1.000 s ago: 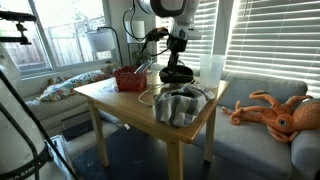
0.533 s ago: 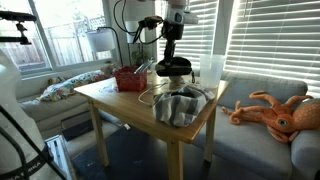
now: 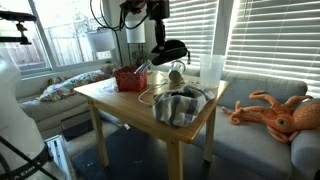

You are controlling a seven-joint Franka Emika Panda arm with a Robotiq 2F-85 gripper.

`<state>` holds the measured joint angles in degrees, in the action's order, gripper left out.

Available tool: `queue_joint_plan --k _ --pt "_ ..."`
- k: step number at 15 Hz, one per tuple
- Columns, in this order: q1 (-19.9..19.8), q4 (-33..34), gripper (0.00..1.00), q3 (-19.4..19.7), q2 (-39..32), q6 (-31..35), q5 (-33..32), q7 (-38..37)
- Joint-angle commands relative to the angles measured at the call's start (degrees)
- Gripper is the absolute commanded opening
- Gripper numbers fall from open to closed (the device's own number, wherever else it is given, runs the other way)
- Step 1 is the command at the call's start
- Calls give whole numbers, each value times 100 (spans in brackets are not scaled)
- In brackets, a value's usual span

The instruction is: Pick up the glasses pouch and drop it in the red basket

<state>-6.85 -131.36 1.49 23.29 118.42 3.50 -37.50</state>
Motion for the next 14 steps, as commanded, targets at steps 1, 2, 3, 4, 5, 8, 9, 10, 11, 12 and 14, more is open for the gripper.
queue_joint_plan --k 1,2,3,4,5,8,9,10,11,12,14 --pt "-103 -562 1 -485 915 459 -554 -180" --pt "-111 -644 1 -646 1064 554 -722 -243" --pt "-97 -708 1 -787 1205 563 -843 -270" --pt "-97 -763 1 -924 1326 601 -958 -330" --pt "-85 -819 1 -1095 1432 644 -1060 -433" --pt "-136 -958 1 -1621 1657 811 -1446 -918" --pt "-135 -973 1 -1782 1713 796 -1552 -1113" --pt "-127 -988 1 -1940 1763 775 -1660 -1311" --pt "-94 -979 1 -2048 1766 764 -1738 -1446" --pt "31 -833 4 -1785 1525 631 -1549 -1155" --pt "51 -856 4 -1960 1574 628 -1640 -1350"
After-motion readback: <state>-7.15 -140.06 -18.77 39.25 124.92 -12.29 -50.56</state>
